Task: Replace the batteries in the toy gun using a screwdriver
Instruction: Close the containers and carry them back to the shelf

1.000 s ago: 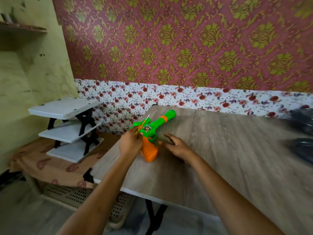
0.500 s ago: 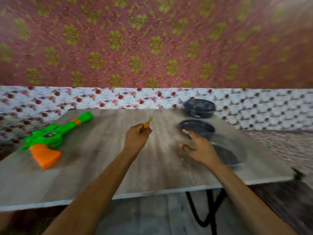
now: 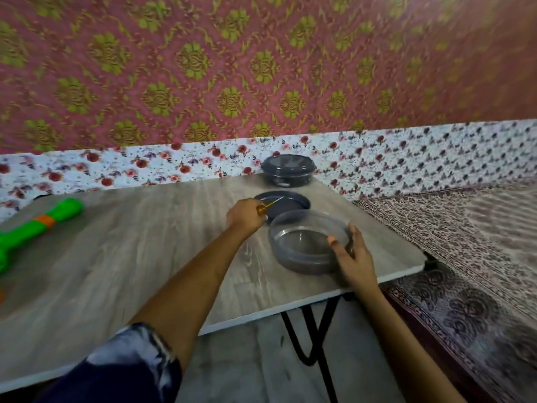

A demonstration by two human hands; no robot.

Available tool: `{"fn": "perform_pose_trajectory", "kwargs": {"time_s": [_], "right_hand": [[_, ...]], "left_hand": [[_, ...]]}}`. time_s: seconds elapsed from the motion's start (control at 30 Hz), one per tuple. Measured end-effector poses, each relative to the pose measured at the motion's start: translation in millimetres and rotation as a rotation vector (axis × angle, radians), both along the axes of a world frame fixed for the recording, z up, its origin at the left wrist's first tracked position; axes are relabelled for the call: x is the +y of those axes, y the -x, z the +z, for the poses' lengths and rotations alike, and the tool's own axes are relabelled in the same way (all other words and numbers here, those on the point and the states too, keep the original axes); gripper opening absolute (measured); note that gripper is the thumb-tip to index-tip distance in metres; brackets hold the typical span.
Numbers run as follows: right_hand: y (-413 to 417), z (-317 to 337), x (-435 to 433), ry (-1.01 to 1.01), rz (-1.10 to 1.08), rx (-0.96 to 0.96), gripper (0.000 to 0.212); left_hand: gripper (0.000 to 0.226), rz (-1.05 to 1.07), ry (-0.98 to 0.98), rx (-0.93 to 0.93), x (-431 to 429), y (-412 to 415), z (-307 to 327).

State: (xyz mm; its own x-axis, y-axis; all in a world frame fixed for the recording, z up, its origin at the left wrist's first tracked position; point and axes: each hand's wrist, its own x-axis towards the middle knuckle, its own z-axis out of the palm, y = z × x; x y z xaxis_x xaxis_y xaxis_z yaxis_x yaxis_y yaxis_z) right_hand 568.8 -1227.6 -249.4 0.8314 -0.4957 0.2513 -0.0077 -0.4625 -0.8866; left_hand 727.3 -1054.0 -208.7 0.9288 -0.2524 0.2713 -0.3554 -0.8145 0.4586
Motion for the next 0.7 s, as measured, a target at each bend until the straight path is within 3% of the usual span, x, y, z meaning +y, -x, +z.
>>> {"fn": "perform_pose_trajectory", "kwargs": {"time_s": [0.17, 0.27, 0.5, 0.6, 0.7], "right_hand": [[-1, -6, 7, 0.040, -0.058, -0.011, 0.073], [-3, -7, 5, 0.005, -0.055, -0.008, 0.062], [-6, -7, -1, -0.092, -0.007, 0.012, 0.064], [-9, -8, -1, -0.067, -0.006, 0.028, 0.064], [-11, -7, -1, -0.061, -0.009, 0.052, 0.064]], "left_hand": [[0.024, 0.007, -0.183, -0.041, -10, -15, -10], [0.021, 0.033, -0.221, -0.112, -14, -20, -18], [0.021, -0.067, -0.290, -0.322, 2, -19, -6], [0.023, -0.116, -0.242, -0.486, 20, -12, 26], [0.024, -0.119, 0.047, -0.511, 32, 9, 61]]}}
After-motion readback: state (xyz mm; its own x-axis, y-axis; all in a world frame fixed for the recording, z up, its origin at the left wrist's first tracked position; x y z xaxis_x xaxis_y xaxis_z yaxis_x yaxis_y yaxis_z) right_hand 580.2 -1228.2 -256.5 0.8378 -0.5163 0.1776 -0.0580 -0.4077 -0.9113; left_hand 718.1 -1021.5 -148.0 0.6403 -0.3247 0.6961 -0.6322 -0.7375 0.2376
